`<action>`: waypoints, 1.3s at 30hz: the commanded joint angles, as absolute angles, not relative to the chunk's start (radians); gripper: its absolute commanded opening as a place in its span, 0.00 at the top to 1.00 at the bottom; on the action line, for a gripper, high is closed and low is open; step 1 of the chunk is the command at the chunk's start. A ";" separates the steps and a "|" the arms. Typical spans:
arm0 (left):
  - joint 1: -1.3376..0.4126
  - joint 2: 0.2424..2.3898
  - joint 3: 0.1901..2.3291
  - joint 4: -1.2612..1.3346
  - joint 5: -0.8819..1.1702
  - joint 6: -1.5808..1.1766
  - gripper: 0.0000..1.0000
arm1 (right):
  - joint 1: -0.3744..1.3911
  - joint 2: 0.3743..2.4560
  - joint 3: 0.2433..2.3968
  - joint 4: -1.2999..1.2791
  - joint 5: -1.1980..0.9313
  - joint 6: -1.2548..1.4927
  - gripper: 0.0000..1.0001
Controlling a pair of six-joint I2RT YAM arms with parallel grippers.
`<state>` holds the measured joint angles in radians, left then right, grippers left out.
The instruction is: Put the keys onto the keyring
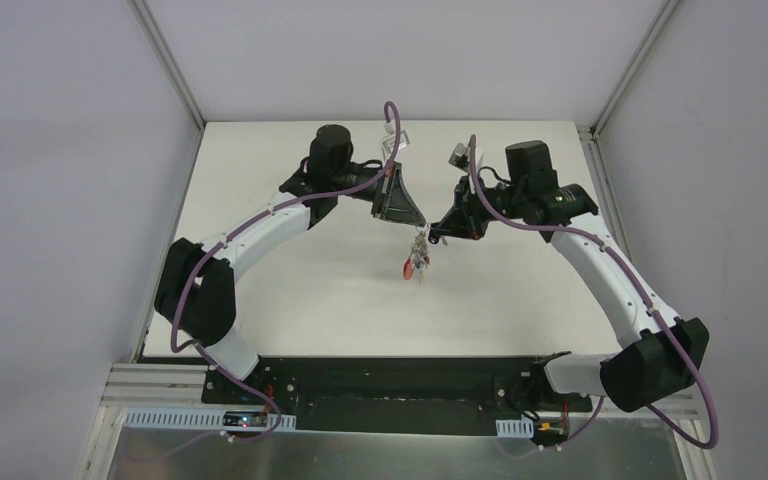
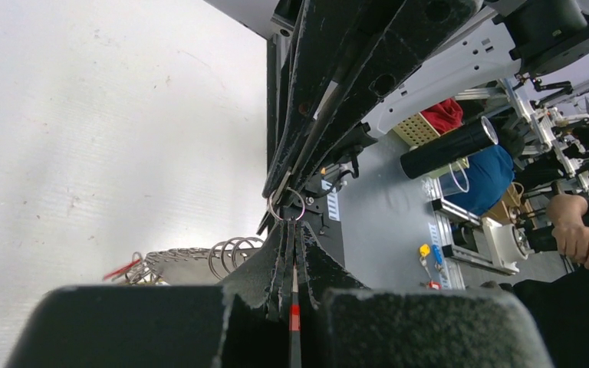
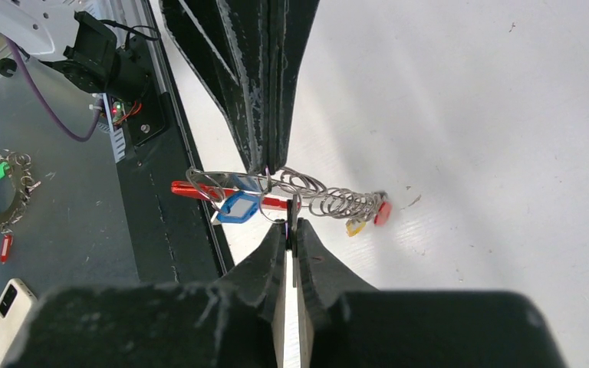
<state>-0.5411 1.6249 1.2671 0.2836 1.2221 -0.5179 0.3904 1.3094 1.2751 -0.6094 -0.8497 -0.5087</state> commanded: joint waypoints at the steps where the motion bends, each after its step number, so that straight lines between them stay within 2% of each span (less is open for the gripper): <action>1: -0.535 1.607 1.331 0.196 1.243 -0.405 1.00 | 0.390 1.289 1.324 -0.635 -0.890 -0.533 0.96; 12: -0.535 1.613 1.341 0.185 1.230 -0.400 1.00 | 0.422 1.317 1.331 -0.640 -0.930 -0.538 0.97; 39: -0.543 1.598 1.316 0.122 1.267 -0.328 1.00 | 0.422 1.331 1.362 -0.615 -0.852 -0.499 0.99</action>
<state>-0.5415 1.6253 1.2980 0.1211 1.2198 -0.3573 0.4309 1.3426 1.3087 -0.6449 -0.8707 -0.5068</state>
